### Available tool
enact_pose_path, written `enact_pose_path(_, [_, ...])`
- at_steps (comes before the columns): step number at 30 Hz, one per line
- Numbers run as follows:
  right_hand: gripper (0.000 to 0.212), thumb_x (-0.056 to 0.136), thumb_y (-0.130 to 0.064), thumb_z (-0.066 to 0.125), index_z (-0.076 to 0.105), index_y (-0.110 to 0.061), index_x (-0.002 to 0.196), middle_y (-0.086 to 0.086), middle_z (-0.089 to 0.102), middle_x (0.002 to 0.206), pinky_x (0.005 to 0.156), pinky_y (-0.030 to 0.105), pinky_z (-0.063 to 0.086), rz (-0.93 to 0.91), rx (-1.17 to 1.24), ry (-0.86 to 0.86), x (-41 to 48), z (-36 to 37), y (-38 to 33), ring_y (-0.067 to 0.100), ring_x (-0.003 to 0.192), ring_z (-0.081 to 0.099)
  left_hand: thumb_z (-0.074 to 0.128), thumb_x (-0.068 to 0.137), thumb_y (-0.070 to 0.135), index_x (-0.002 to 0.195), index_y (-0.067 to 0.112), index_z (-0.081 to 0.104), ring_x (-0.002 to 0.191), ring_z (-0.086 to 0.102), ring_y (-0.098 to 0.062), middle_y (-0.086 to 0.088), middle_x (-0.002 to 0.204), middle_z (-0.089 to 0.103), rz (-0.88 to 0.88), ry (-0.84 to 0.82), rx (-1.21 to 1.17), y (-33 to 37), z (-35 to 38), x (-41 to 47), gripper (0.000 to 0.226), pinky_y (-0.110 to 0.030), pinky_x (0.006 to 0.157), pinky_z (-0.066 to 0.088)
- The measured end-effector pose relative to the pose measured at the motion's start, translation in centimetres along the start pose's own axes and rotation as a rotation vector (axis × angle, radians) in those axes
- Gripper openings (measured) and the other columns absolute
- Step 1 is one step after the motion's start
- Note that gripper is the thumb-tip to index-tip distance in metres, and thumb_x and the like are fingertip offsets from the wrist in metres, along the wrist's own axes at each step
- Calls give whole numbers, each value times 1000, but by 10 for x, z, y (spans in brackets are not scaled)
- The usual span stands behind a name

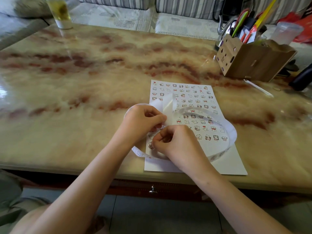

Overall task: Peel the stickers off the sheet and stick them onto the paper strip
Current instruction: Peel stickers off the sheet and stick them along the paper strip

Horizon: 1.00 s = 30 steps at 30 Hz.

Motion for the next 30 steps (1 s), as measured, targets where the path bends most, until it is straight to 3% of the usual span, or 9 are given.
enact_pose_path(15, [13, 76, -21, 64, 59, -24, 64, -9, 57, 57, 64, 33, 49, -46, -51, -8, -3, 1, -3, 14, 62, 57, 72, 82, 10, 79, 1, 70, 69, 64, -19, -7, 70, 67, 8, 1, 10, -1, 1, 1, 9, -36, 80, 57])
enact_pose_path(19, [15, 76, -20, 71, 57, -24, 81, -10, 51, 58, 59, 29, 42, -55, -3, -34, -1, -3, -1, 8, 58, 50, 72, 81, 10, 77, 2, 70, 63, 62, -17, -8, 72, 67, 19, 2, 22, -1, 0, 1, 9, -35, 76, 56])
enact_pose_path(21, [18, 78, -16, 69, 54, -23, 84, -9, 51, 59, 59, 28, 40, -50, 17, -42, 2, -5, 1, 8, 58, 49, 72, 81, 11, 76, 3, 71, 64, 64, -20, -9, 75, 68, 26, 7, 37, -1, 0, 1, 10, -35, 77, 57])
enact_pose_path(24, [17, 79, -15, 68, 54, -23, 83, -9, 52, 59, 60, 29, 41, -44, 42, -52, 3, -7, 2, 8, 57, 49, 72, 81, 11, 77, 3, 71, 79, 70, -33, -13, 80, 71, 19, 13, 39, -1, -1, 1, 9, -42, 83, 57])
enact_pose_path(30, [21, 75, -18, 72, 52, -20, 80, -7, 53, 62, 61, 32, 42, -31, 28, -95, 2, -5, 0, 11, 59, 50, 71, 80, 14, 75, 5, 71, 68, 66, -20, -7, 74, 70, 24, 19, 68, -1, -1, 1, 10, -41, 83, 57])
Point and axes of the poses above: each hand's wrist, its own x-axis towards the middle knuckle, its own z-axis out of the palm, y = z × x, the point moved 4 cm from there along x, towards the middle knuckle
